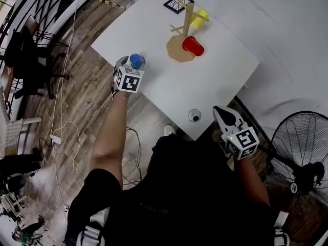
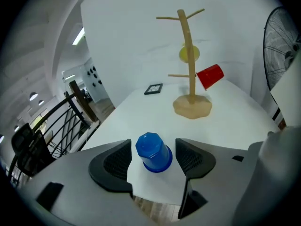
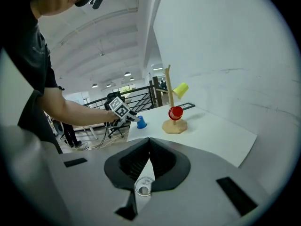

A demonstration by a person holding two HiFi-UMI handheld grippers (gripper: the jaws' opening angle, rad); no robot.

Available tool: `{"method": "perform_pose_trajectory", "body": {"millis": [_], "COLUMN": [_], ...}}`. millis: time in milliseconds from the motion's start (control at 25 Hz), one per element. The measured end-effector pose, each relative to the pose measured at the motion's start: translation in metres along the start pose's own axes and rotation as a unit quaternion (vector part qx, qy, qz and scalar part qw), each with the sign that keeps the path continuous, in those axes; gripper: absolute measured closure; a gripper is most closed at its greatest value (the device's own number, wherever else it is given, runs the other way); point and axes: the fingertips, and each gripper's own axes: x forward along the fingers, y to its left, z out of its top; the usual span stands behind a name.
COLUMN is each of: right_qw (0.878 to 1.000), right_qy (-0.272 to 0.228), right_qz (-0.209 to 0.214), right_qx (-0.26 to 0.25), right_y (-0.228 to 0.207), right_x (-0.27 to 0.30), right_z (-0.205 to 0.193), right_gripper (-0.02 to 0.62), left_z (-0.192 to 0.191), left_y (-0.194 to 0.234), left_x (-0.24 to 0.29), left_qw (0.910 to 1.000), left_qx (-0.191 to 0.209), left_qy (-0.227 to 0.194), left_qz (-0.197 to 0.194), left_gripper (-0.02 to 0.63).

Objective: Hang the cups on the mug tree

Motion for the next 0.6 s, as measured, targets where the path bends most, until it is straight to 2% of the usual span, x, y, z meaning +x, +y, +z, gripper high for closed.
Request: {"method": "perform_pose_trajectory", "body": {"millis": [200, 440, 560, 600], "right_qw": [1.000, 1.000, 1.000, 1.000], "right_qy": [0.003, 0.003, 0.003, 0.003], "right_qz": [-0.008, -0.020, -0.023, -0.023], "right_qx": [0.000, 0.009, 0.015, 0.017], "right_y": [-0.015, -0.025, -0.031, -0.032], "right_x": [0.000, -0.006, -0.007, -0.007], "right_z": [-0.001, -0.001, -0.003, -0.003], "right_gripper": [0.588, 0.588, 0.588, 0.588], "left_z": [-0.001, -0.009, -0.008, -0.008], "left_y": [0.010, 0.012, 0.009, 0.008], "left_x": [0.021, 0.031, 0.034, 0.035], "left_qw": [0.9987, 0.9915, 0.9890, 0.9890], "left_qx": [-0.049, -0.124, -0.140, -0.140], "left_qy": [0.010, 0.025, 0.022, 0.023], "left_qz": [-0.007, -0.031, -0.040, -0.041], "left_gripper": [0.301, 0.301, 0.306, 0.329]}}
